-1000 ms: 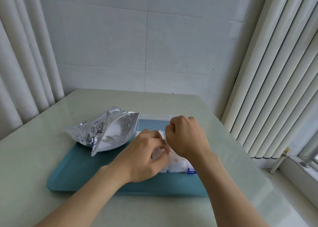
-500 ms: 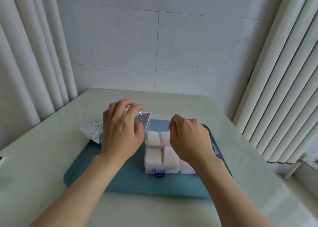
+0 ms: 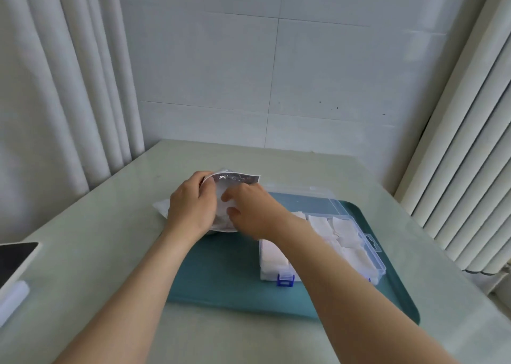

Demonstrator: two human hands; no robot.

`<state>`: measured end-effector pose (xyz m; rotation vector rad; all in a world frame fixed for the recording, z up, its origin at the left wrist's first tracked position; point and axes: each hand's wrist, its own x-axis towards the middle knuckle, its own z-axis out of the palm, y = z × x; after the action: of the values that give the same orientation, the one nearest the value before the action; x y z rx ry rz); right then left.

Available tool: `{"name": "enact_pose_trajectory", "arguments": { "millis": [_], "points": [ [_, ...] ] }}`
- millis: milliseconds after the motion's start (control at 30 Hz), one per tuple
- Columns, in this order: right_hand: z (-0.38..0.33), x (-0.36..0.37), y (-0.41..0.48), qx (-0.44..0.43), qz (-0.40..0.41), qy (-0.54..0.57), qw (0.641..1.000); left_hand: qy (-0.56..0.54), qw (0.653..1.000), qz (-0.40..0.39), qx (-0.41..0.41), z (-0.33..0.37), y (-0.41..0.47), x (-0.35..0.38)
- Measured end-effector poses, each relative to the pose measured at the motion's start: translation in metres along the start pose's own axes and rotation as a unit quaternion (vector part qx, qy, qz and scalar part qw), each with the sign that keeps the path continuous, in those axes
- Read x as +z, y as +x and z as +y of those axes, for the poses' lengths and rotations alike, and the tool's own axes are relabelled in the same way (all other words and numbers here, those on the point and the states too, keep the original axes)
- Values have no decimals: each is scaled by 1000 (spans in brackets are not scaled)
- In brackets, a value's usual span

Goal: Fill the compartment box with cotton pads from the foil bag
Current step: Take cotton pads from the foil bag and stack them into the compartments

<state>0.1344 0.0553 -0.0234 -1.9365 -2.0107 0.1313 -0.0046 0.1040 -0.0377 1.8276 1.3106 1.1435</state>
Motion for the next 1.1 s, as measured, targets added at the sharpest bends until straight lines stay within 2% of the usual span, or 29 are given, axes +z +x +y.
{"name": "enact_pose_trajectory", "arguments": {
  "millis": [167,367,500,633,700,833,1100],
  "points": [
    [0,17,35,7,-44,-27,999,4,1000,13,-14,-5,4,2],
    [-1,25,45,1,25,-68,997,10,1000,7,-3,-9,7,5],
    [-4,29,45,-32,53,-70,996,18,1000,2,4,-3,2,5],
    [-9,26,41,-40,81,-11,996,7,1000,14,-3,-1,2,6],
    [-14,21,35,-43,66,16,997,-2,1000,23,-11,-1,3,8],
    [-19,17,29,-82,-6,-30,996,-10,1000,24,-17,-2,4,13],
    [-20,24,27,6,54,-29,998,-6,999,35,-27,2,0,11]
  ]
}}
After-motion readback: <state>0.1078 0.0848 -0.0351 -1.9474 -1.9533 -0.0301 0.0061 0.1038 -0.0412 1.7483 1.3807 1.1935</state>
